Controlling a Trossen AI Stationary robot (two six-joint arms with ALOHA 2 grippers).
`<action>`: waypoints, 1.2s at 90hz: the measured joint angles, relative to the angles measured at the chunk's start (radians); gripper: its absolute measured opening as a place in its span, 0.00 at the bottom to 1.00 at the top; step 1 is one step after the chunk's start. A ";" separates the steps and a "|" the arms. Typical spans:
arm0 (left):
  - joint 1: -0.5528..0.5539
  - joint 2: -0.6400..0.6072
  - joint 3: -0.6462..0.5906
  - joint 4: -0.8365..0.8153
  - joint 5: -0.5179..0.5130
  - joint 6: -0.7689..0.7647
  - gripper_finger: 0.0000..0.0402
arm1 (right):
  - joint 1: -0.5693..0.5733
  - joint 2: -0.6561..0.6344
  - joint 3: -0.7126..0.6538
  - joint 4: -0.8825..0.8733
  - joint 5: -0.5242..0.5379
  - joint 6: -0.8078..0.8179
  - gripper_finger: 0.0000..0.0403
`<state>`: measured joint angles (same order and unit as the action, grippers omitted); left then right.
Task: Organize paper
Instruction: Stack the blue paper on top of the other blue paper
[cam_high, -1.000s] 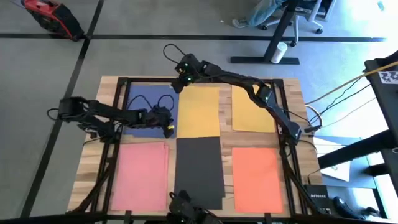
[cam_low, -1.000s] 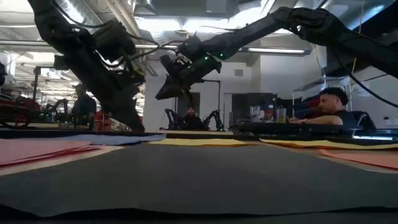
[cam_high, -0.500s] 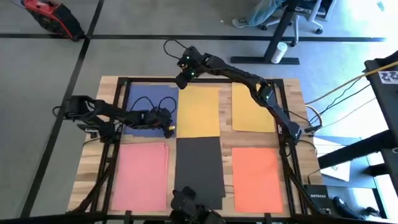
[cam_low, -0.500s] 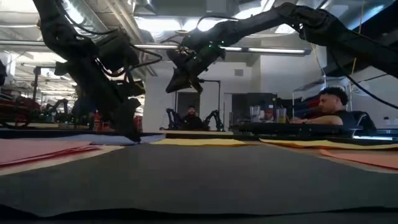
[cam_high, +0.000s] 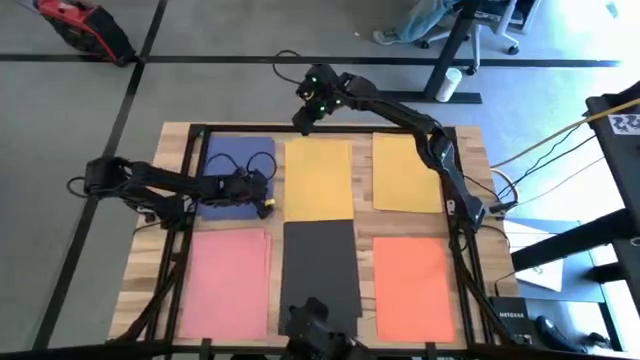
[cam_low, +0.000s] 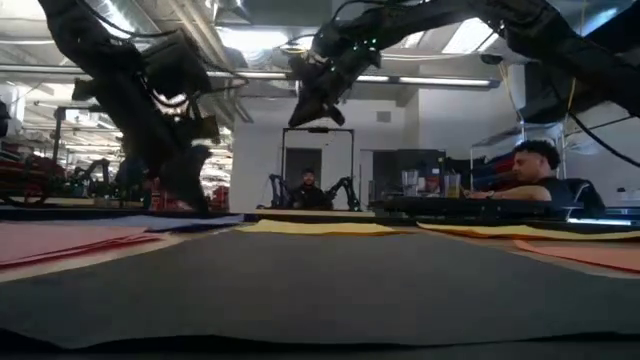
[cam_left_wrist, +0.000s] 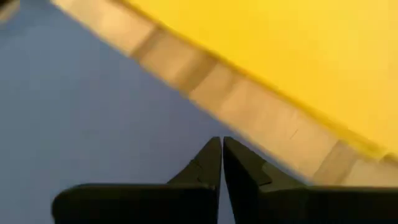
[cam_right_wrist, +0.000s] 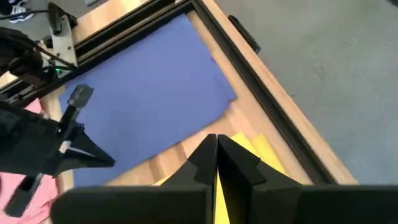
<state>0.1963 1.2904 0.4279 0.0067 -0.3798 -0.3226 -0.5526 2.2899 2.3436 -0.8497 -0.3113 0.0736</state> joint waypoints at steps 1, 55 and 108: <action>0.000 -0.001 0.000 0.006 0.002 0.003 0.00 | 0.001 0.000 0.000 0.000 0.002 -0.001 0.00; 0.010 0.169 0.003 0.201 0.078 0.016 0.00 | -0.005 -0.011 0.000 -0.023 0.008 -0.027 0.00; 0.031 0.171 0.022 0.068 -0.002 0.042 0.00 | -0.005 -0.010 0.000 -0.035 0.008 -0.034 0.00</action>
<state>0.2276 1.4610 0.4501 0.0746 -0.3814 -0.2806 -0.5571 2.2795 2.3432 -0.8843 -0.3031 0.0396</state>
